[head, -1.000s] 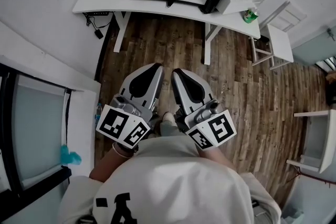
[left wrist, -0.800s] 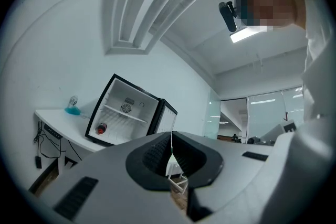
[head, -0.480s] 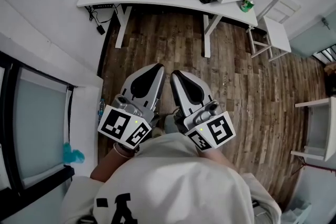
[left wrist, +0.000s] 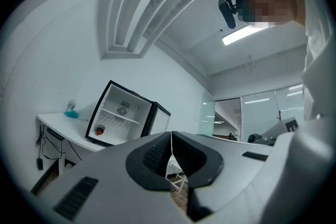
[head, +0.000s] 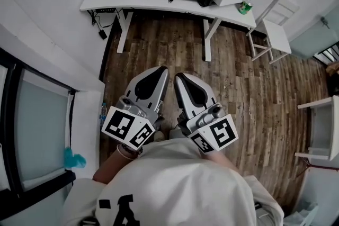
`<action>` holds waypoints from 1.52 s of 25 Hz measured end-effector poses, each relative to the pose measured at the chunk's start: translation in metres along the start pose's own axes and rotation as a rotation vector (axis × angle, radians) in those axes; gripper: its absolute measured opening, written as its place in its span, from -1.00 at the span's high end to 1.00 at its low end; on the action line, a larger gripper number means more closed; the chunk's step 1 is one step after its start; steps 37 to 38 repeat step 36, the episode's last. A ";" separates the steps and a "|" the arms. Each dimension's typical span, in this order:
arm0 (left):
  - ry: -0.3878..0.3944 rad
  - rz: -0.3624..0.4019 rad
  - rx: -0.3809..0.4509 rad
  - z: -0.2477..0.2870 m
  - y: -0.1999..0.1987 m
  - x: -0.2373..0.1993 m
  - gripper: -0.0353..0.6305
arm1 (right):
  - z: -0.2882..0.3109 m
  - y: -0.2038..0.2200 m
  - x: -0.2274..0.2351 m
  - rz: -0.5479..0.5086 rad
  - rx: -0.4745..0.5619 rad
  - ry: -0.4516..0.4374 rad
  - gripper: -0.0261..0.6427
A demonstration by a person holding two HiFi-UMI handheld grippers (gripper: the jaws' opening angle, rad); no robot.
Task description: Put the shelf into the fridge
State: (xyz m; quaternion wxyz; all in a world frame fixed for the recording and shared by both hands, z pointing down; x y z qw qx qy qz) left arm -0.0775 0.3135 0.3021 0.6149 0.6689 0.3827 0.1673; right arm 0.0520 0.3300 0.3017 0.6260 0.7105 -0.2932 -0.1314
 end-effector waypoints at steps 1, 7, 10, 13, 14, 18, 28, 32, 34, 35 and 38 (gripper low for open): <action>-0.001 -0.007 -0.003 -0.001 0.002 0.001 0.87 | -0.001 0.001 0.000 0.001 -0.002 0.001 0.83; 0.001 -0.002 0.004 -0.007 0.000 0.006 0.87 | -0.010 0.001 -0.005 -0.007 0.002 0.008 0.83; 0.005 0.007 0.003 -0.008 0.000 0.010 0.87 | -0.014 0.000 -0.005 -0.006 0.008 0.012 0.83; 0.010 0.011 0.004 -0.010 0.000 0.012 0.87 | -0.016 -0.001 -0.007 -0.012 0.010 0.015 0.83; 0.010 0.013 0.006 -0.011 -0.001 0.012 0.87 | -0.016 -0.001 -0.008 -0.014 0.010 0.015 0.83; 0.008 0.015 0.010 -0.013 -0.002 0.014 0.87 | -0.017 -0.001 -0.009 -0.013 0.011 0.012 0.83; 0.005 -0.006 0.014 -0.016 -0.002 0.010 0.87 | -0.014 0.001 -0.012 -0.012 0.000 0.011 0.83; 0.009 -0.006 0.015 -0.017 -0.003 0.008 0.87 | -0.012 0.002 -0.014 -0.014 -0.003 0.011 0.83; 0.007 -0.006 0.017 -0.018 -0.004 0.007 0.87 | -0.011 0.002 -0.016 -0.016 -0.003 0.009 0.83; 0.006 -0.006 0.017 -0.018 -0.005 0.006 0.87 | -0.010 0.001 -0.016 -0.017 -0.003 0.008 0.83; 0.004 -0.006 0.018 -0.019 -0.005 0.006 0.87 | -0.010 0.001 -0.017 -0.018 -0.003 0.008 0.83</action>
Point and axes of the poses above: the fingertips, and each gripper's own axes: z forward along the fingers, x to its right, y out of its underside, the point moved 7 cm from there along -z, backward along the fingers, and after that the axes turned 7 degrees about y, right-handed, at the moved point
